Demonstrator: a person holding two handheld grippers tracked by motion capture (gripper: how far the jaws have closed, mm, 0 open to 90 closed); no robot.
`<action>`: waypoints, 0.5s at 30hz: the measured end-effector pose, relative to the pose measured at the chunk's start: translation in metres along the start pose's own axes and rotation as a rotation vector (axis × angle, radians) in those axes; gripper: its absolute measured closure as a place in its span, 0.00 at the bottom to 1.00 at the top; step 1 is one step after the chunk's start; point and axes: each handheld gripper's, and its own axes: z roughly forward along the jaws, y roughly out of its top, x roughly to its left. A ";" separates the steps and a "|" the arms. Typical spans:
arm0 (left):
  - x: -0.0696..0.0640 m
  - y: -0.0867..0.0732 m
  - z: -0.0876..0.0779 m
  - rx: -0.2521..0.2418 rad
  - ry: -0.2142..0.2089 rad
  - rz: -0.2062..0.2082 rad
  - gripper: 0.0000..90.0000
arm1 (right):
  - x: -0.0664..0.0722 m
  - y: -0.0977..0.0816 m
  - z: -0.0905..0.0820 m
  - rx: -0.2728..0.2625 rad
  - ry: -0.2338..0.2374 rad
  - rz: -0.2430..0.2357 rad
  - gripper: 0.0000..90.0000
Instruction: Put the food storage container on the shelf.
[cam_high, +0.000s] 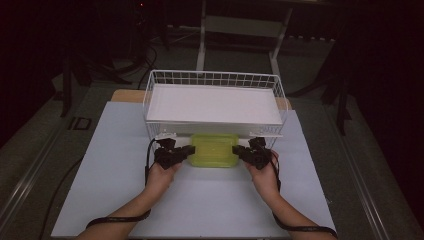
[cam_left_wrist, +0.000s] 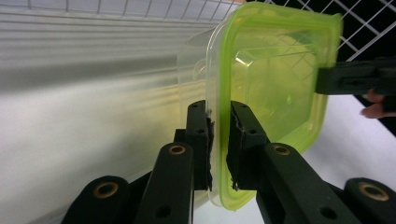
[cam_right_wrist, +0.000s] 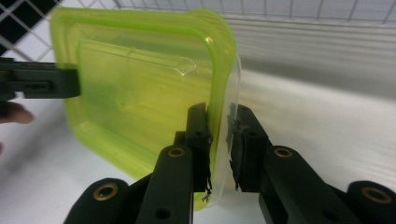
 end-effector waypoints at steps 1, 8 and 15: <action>0.000 0.000 0.000 -0.003 0.004 0.000 0.89 | -0.001 0.000 0.002 -0.002 0.002 0.007 0.87; 0.006 0.000 0.004 -0.042 -0.014 0.030 0.86 | -0.004 0.003 0.005 -0.021 0.001 0.012 0.85; 0.009 0.002 0.013 -0.053 0.008 0.059 0.77 | -0.002 0.005 0.012 -0.052 -0.074 -0.016 0.80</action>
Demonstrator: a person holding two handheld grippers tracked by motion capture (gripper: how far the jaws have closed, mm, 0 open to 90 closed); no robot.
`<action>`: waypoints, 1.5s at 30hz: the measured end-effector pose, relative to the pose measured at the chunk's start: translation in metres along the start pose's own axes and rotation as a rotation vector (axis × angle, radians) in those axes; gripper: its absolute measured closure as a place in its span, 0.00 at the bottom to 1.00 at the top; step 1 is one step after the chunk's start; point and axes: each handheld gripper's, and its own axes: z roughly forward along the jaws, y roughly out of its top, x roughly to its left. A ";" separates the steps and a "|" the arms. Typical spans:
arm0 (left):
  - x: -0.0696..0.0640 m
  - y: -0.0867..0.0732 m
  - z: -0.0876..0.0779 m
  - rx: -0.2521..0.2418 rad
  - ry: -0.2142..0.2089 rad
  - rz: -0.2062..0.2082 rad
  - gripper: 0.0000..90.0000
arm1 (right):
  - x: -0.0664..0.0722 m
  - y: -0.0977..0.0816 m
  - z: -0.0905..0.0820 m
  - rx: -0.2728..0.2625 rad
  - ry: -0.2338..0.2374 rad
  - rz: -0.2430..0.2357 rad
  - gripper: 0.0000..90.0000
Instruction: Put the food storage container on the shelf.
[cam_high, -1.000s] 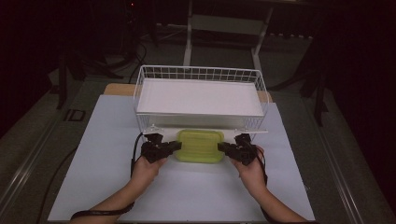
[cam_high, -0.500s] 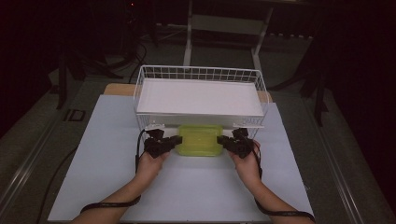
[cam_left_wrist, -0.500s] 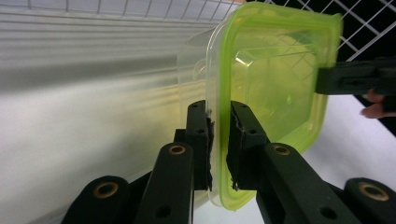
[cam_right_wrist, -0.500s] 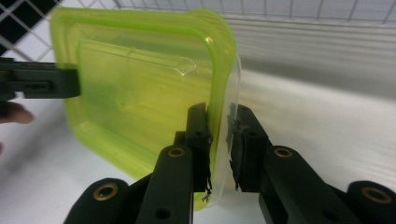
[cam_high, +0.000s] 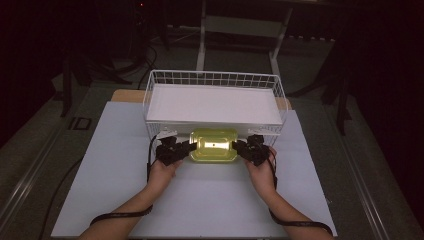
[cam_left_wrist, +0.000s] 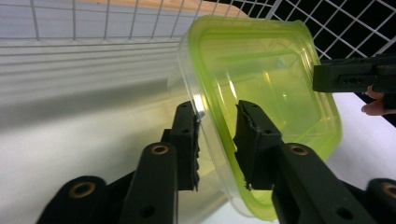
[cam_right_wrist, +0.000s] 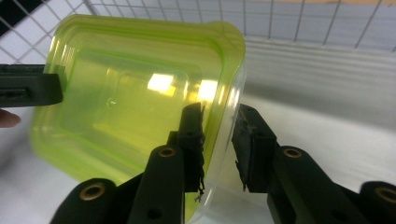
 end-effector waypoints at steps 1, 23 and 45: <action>0.001 0.000 0.001 -0.003 -0.005 0.001 0.75 | 0.000 0.000 0.001 -0.002 -0.012 -0.003 0.79; 0.000 0.004 0.001 -0.059 0.022 0.058 0.52 | 0.007 -0.003 0.000 -0.053 -0.038 -0.035 0.64; -0.027 -0.023 -0.068 -0.034 -0.065 0.171 0.31 | 0.059 -0.035 -0.025 0.039 0.030 -0.157 1.00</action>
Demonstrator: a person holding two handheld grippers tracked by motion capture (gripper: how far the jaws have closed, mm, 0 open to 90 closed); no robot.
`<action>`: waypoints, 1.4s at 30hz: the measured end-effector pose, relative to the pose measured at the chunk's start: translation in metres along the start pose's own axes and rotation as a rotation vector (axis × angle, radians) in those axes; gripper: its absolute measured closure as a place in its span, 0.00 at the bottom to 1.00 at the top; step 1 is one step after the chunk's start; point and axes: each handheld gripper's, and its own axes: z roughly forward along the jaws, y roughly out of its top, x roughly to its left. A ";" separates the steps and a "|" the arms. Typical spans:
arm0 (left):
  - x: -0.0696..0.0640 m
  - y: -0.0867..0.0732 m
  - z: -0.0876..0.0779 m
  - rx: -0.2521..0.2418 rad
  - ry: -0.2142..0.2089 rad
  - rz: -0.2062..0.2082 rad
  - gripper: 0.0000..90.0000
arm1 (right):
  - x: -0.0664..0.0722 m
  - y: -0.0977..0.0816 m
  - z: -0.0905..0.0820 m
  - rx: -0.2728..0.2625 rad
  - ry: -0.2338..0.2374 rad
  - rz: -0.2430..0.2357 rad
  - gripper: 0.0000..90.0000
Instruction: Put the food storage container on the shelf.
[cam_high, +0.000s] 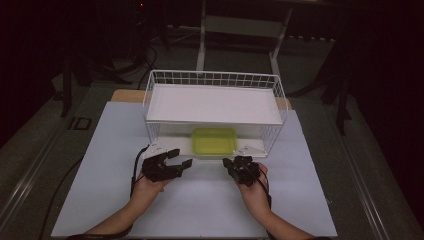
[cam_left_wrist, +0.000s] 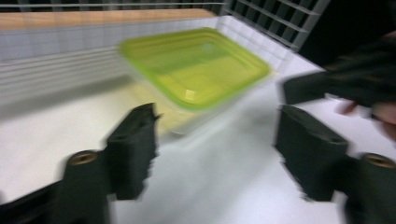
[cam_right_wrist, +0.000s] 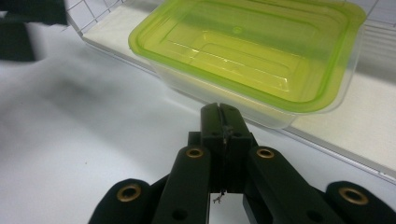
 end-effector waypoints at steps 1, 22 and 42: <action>-0.002 -0.002 -0.003 0.000 -0.004 0.010 0.26 | 0.001 0.000 0.001 -0.004 -0.002 0.001 1.00; -0.005 -0.021 -0.011 -0.024 0.026 0.084 0.00 | 0.005 0.004 0.056 0.044 -0.027 0.004 1.00; -0.007 -0.024 -0.006 -0.014 -0.042 0.073 0.00 | -0.012 0.028 0.084 -0.007 -0.103 0.039 1.00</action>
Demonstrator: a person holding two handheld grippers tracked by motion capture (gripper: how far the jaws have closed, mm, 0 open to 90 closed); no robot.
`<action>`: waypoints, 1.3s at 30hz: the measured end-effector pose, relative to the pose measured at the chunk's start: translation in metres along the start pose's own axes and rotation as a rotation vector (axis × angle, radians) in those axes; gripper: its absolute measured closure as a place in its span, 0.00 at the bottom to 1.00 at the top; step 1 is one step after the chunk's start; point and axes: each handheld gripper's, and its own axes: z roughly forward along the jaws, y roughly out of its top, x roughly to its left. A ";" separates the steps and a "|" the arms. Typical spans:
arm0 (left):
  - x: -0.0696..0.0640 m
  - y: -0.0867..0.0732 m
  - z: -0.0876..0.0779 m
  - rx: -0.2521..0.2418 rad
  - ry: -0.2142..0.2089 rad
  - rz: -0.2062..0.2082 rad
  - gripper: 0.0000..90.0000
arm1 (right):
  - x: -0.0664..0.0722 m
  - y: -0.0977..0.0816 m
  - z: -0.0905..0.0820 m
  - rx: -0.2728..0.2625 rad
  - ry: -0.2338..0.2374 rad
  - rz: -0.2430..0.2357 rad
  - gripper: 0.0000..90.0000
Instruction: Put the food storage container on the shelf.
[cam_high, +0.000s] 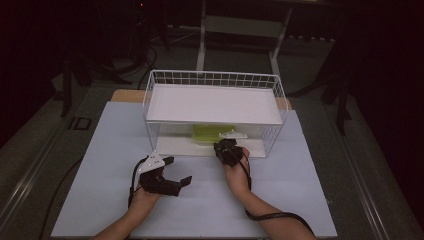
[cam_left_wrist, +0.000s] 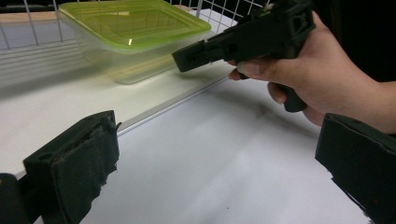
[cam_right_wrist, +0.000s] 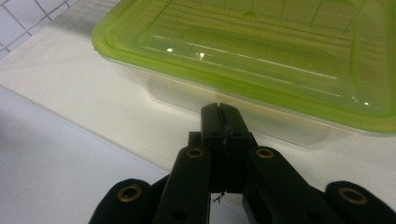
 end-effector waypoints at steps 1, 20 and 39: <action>-0.001 0.000 0.000 -0.004 0.003 0.002 0.00 | 0.000 0.001 0.001 -0.002 -0.003 0.002 1.00; 0.000 0.000 0.001 0.007 0.014 0.022 0.00 | 0.007 0.005 0.003 -0.014 0.001 -0.046 1.00; 0.000 0.003 0.001 0.015 0.053 0.048 0.00 | 0.017 -0.011 -0.037 -0.040 0.148 -0.069 0.46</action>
